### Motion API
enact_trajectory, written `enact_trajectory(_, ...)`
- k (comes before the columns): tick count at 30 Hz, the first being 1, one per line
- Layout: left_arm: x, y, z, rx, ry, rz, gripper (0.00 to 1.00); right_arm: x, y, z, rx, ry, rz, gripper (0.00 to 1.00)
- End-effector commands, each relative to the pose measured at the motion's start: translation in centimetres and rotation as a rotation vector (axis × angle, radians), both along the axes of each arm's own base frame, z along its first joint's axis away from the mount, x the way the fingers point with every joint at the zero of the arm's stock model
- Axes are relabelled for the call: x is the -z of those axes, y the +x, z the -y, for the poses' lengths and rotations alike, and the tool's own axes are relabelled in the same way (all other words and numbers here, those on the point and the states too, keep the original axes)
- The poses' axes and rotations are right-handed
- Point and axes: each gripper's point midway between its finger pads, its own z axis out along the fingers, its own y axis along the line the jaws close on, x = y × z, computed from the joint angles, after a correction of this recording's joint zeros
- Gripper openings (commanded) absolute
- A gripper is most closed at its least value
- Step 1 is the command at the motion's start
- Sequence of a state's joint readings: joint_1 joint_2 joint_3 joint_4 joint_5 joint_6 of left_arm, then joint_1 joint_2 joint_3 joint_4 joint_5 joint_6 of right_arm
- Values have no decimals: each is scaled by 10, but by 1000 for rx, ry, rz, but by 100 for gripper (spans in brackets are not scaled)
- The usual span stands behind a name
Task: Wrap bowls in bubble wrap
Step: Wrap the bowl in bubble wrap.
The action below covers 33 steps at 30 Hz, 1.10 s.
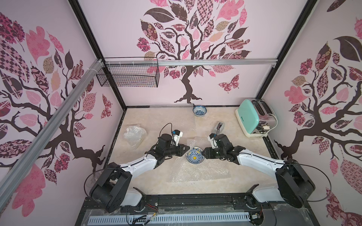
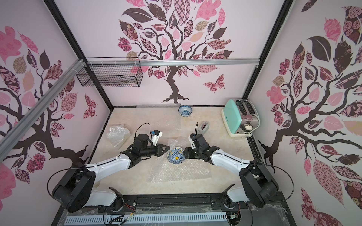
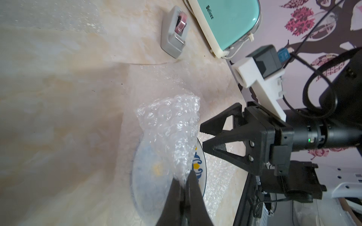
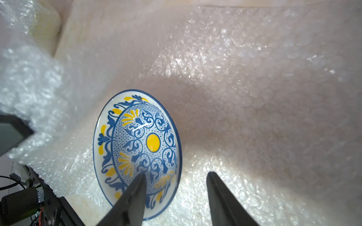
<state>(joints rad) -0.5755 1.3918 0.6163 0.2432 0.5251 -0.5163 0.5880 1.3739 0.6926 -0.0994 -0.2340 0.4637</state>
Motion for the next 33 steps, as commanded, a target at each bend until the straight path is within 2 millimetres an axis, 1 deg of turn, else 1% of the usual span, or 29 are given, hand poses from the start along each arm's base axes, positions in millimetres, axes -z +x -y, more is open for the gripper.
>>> enact_trajectory(1,12,-13,10,78,50,21,0,1,3,2,1,-22,21,55)
enact_trajectory(4,21,-22,17,133,78,-1,0,-1,10,11,35,-40,35,56)
enact_trajectory(5,23,-24,20,152,73,-14,0,-4,13,14,49,-33,38,57)
enact_trajectory(7,28,-26,25,177,74,-30,0,-13,18,20,77,-11,55,57)
enact_trajectory(8,36,-31,25,191,103,-58,0,-18,21,22,90,1,63,58)
enact_trajectory(9,41,-32,27,199,126,-66,0,-26,24,23,98,13,79,58)
enact_trajectory(12,44,-38,32,226,151,-68,0,-41,29,17,93,43,102,60)
enact_trajectory(14,43,-40,34,237,152,-66,0,-45,32,12,80,54,97,62)
enact_trajectory(16,43,-41,34,243,158,-63,2,-45,35,7,63,54,86,64)
enact_trajectory(21,42,-44,34,258,167,-60,11,-25,40,-4,12,-1,9,66)
enact_trajectory(24,45,-45,34,265,177,-66,15,-13,32,-15,-38,0,-15,67)
enact_trajectory(26,45,-44,35,266,178,-67,16,-3,26,-19,-61,-27,-31,67)
enact_trajectory(29,43,-44,37,271,176,-67,18,18,18,-18,-81,-77,-82,67)
enact_trajectory(33,37,-44,40,278,181,-59,23,41,14,-6,-65,-154,-107,67)
